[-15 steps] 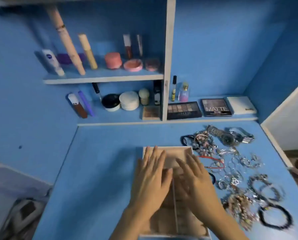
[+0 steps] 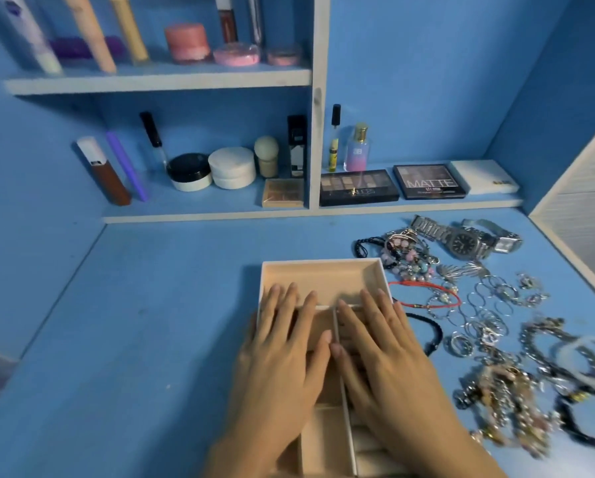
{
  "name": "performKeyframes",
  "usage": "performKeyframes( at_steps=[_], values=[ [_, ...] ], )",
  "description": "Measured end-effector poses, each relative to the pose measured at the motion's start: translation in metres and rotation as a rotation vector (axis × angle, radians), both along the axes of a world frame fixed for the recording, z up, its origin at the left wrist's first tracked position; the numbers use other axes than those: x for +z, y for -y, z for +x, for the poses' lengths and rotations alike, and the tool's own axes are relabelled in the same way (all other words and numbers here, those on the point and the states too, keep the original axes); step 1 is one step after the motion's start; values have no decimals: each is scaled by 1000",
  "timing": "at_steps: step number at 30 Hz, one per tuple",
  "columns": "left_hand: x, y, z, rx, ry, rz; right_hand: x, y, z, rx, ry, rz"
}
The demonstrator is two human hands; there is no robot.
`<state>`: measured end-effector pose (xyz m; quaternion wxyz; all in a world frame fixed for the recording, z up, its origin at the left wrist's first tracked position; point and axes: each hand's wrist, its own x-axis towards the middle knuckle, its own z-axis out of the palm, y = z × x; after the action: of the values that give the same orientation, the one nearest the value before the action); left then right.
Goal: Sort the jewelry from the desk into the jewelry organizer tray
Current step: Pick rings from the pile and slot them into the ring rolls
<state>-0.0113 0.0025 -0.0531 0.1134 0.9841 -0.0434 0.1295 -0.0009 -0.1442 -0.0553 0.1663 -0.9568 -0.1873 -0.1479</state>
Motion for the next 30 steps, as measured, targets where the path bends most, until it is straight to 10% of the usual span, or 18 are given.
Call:
performKeyframes(
  at_steps=[8, 17, 30],
  values=[
    [8, 0, -2, -5, -105, -83, 2, 2, 2, 36, -71, 17],
    [35, 19, 4, -47, -160, -105, 43, 54, 2, 107, -240, 495],
    [39, 127, 41, -464, -271, 1, 55, 170, 43, -28, -261, 41]
  ],
)
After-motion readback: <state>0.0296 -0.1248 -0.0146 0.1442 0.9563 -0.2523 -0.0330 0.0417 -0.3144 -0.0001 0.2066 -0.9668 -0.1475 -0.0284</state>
